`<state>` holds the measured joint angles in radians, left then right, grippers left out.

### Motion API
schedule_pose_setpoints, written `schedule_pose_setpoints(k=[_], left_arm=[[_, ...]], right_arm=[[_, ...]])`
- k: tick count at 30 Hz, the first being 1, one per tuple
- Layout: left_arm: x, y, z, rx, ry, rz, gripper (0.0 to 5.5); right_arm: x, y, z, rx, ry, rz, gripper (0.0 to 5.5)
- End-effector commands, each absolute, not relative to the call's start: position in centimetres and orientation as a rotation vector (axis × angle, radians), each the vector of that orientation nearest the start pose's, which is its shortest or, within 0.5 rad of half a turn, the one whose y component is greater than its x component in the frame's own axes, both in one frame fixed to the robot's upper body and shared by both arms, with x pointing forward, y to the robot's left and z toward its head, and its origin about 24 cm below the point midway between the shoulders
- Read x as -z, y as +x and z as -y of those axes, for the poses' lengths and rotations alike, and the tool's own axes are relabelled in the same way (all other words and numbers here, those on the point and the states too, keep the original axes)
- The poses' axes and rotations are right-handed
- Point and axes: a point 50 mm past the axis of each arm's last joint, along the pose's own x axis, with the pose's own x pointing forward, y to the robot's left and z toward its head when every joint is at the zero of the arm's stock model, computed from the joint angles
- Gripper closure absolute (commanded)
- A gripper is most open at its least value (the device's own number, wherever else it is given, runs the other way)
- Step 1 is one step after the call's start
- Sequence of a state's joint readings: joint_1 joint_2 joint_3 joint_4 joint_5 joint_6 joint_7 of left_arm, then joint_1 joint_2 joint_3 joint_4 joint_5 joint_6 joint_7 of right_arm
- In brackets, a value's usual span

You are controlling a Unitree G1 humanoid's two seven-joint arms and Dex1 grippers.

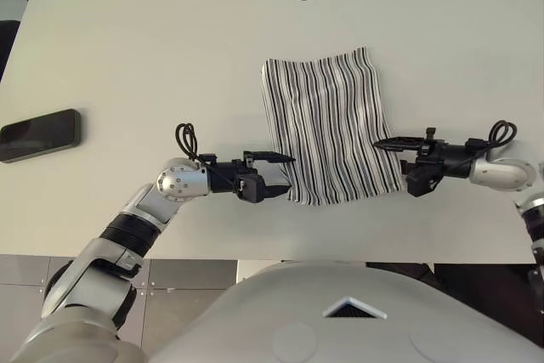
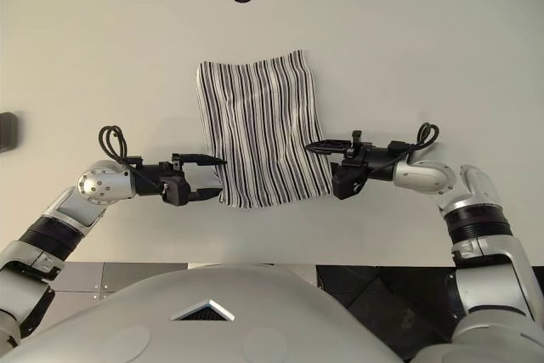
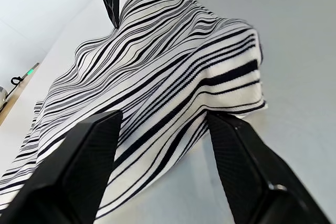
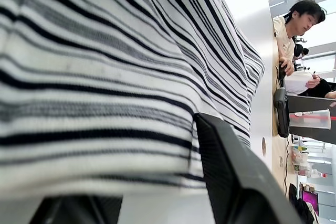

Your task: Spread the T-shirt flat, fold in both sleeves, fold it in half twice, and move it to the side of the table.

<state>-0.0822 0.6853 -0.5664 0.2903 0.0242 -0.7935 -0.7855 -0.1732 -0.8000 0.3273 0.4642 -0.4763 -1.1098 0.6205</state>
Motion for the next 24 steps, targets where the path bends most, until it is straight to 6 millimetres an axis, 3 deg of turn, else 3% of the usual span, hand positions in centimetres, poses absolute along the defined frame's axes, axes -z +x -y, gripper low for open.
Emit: schedule_pose_setpoints(k=[1, 8, 13, 19, 24], left_arm=[[-1.2, 18.6, -14.5, 1.525, 0.711, 0.154, 2.93], [-1.4, 18.5, -14.2, 1.541, 0.698, 0.172, 3.99], [-1.5, 18.6, -14.3, 1.542, 0.699, 0.176, 4.81], [-3.8, 17.2, -14.3, 1.65, 0.459, 0.136, 5.4], [-5.7, 15.2, -15.5, 1.836, 0.209, -0.096, 5.4]], right_arm=[[-1.9, 20.5, 20.8, -1.489, -1.241, 0.173, 4.08], [-2.3, 20.5, 20.4, -1.49, -1.2, 0.184, 5.23], [-2.5, 20.5, 20.4, -1.481, -1.171, 0.179, 5.28], [-4.6, 19.1, 19.9, -1.494, -0.855, 0.094, 5.29], [-6.2, 17.0, 20.7, -1.61, -0.58, -0.13, 5.29]])
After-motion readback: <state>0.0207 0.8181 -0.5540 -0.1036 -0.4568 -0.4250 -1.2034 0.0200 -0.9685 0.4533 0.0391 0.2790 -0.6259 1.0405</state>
